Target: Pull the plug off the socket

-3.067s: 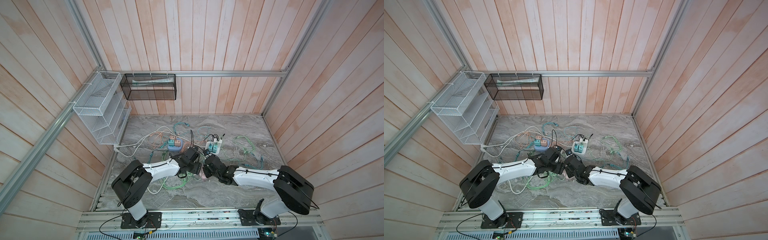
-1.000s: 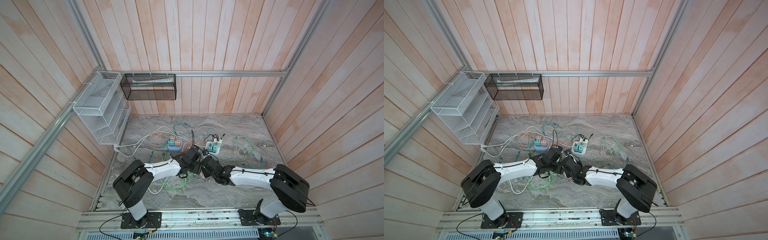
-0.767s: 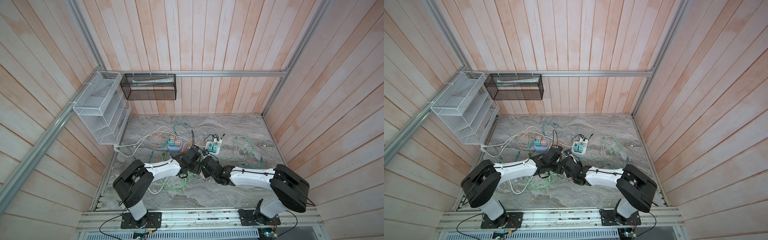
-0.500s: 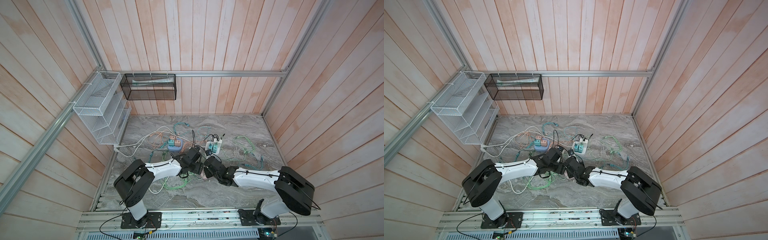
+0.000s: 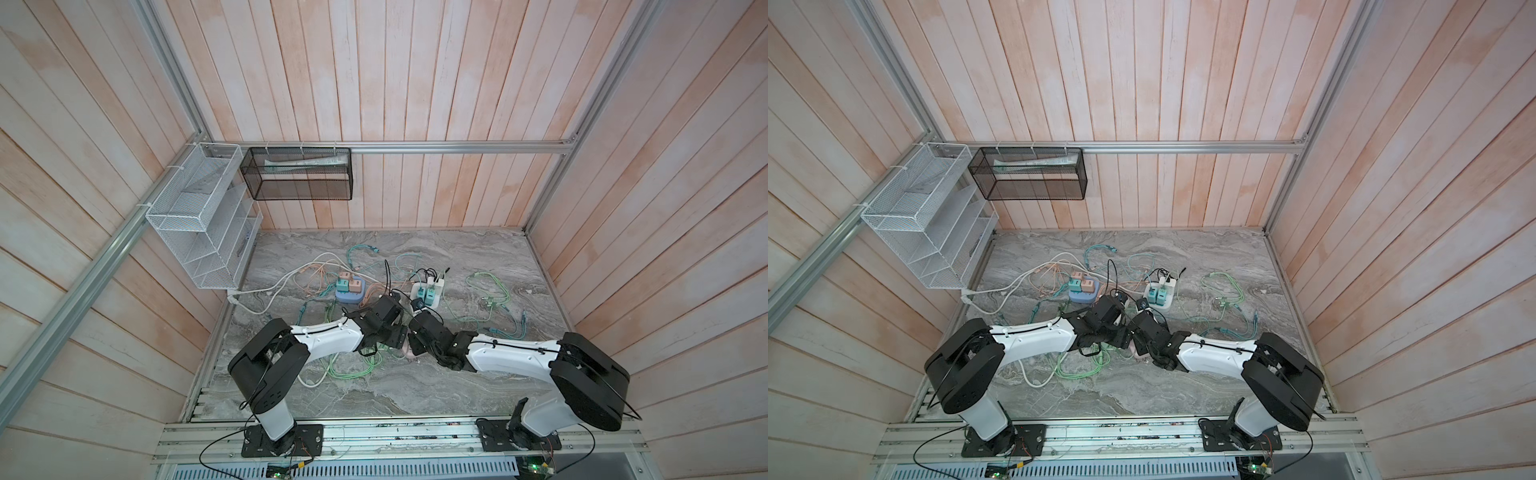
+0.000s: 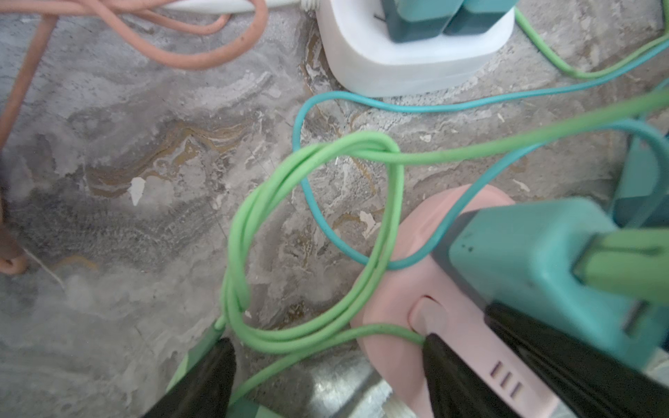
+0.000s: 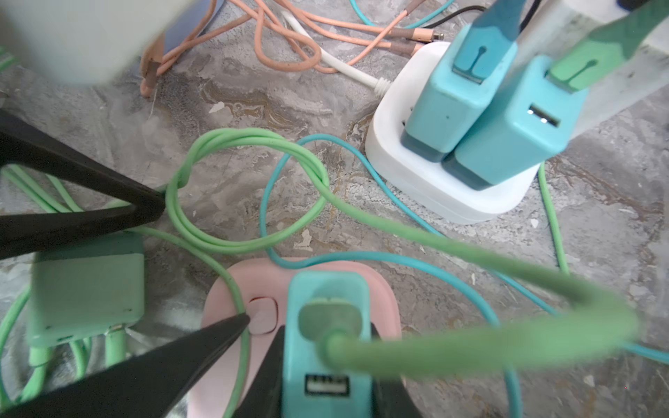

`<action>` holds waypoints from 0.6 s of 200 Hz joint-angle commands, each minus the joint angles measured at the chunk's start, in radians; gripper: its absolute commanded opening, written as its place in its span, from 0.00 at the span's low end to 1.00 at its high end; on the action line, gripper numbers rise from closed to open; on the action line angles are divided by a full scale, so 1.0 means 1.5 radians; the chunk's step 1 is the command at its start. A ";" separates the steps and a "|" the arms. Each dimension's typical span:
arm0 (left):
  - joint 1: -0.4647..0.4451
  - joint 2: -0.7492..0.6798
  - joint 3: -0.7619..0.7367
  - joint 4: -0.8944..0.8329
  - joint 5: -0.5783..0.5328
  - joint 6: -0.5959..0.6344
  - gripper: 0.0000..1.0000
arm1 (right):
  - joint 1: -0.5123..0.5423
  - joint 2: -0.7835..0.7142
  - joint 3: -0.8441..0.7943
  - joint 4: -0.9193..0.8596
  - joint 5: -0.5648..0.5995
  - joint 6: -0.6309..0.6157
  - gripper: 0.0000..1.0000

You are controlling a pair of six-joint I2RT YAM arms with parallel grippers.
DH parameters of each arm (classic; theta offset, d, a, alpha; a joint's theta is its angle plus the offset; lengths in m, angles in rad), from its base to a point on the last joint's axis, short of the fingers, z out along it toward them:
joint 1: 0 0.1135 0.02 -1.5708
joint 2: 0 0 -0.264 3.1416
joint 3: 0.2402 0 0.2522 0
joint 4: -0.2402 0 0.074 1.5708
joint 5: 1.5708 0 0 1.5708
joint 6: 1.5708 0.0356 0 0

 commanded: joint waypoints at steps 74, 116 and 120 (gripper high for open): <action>-0.009 0.045 -0.012 -0.038 0.012 0.000 0.83 | 0.032 0.036 0.060 0.018 -0.042 0.004 0.00; -0.009 0.043 -0.018 -0.042 0.006 0.002 0.83 | 0.000 -0.016 0.012 0.012 -0.034 0.016 0.00; -0.009 0.042 -0.017 -0.042 0.005 0.002 0.83 | -0.005 -0.023 0.005 0.016 -0.039 0.021 0.00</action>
